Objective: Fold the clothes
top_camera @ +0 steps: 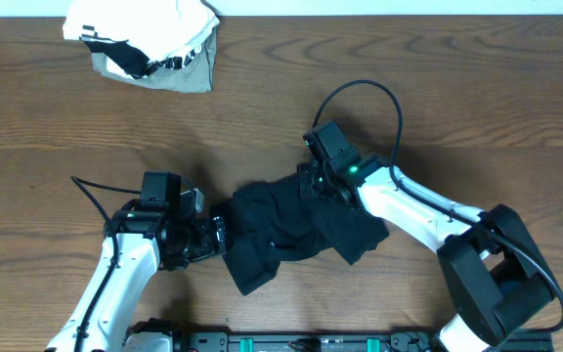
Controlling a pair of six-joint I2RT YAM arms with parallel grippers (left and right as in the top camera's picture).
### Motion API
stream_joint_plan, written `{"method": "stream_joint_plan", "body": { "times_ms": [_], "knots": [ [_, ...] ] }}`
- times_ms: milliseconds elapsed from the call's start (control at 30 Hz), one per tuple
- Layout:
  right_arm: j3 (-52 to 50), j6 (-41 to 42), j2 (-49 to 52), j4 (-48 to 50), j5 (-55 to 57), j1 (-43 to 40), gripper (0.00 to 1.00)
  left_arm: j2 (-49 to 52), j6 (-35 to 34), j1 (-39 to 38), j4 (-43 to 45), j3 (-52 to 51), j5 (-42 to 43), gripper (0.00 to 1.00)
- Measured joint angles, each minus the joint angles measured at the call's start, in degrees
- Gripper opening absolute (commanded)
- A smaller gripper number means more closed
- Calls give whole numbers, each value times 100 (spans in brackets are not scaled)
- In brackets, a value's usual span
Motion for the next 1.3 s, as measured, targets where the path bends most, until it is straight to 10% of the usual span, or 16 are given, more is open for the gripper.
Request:
{"method": "stream_joint_plan", "body": {
  "times_ms": [200, 433, 1300],
  "knots": [
    [811, -225, -979, -1993, 551, -103, 37, 0, 0, 0, -9, 0, 0, 85],
    [1099, -380, -2273, -3449, 787, -544, 17, 0, 0, 0, -4, 0, 0, 85],
    [-2647, 254, -1971, -581, -1237, -573, 10, 0, 0, 0, -11, 0, 24, 85]
  ]
}}
